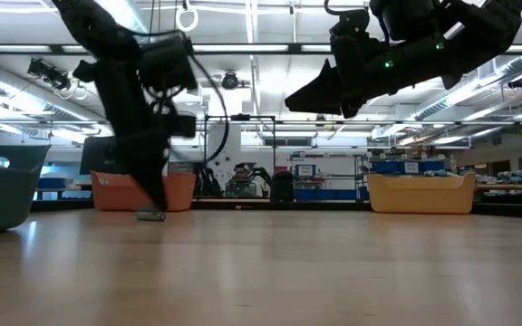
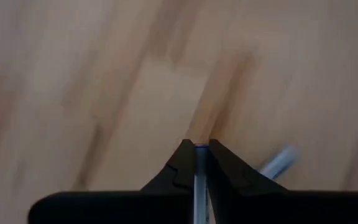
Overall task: Sort batteries
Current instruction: Put the small gray battery into the yellow bin
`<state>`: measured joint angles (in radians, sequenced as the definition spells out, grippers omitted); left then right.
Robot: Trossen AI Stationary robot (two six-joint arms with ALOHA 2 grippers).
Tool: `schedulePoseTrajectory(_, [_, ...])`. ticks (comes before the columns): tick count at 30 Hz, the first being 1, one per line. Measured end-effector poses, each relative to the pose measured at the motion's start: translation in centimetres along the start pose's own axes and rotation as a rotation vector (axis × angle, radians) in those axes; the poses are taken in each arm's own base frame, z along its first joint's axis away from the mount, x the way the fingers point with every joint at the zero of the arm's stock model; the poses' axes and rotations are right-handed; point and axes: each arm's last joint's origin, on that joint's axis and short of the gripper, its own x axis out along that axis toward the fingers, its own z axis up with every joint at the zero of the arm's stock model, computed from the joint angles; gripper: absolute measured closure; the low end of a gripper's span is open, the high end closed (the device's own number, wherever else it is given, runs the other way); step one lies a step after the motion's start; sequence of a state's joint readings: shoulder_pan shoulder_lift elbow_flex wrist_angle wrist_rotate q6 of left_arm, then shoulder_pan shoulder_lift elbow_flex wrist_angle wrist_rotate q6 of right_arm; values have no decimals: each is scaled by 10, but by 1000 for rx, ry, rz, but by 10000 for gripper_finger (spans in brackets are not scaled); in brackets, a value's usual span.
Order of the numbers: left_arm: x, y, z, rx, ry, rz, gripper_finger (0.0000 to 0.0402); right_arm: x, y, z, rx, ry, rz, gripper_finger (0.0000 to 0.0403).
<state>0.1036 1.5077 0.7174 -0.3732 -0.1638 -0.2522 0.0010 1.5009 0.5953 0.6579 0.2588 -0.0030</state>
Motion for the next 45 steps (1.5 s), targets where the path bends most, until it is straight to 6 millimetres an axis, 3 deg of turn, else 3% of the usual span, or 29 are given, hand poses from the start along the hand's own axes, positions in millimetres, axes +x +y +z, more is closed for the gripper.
schedulePoseTrajectory(9, [-37,-1,35,-2,-384,-47,377,0,-2,-1,35,12,-5,258])
schedulePoseTrajectory(14, [-62,0,56,-10,-693,-86,378,3,-7,3,143,-30,114,258])
schedulePoseTrajectory(21, [-94,-4,79,40,-1152,-347,378,6,-7,17,146,-181,144,258])
schedulePoseTrajectory(35, [-94,-8,85,89,-1278,-416,378,11,-4,48,131,-347,194,258])
schedulePoseTrajectory(45, [-96,-8,86,105,-1305,-442,378,12,-3,54,97,-358,223,283])
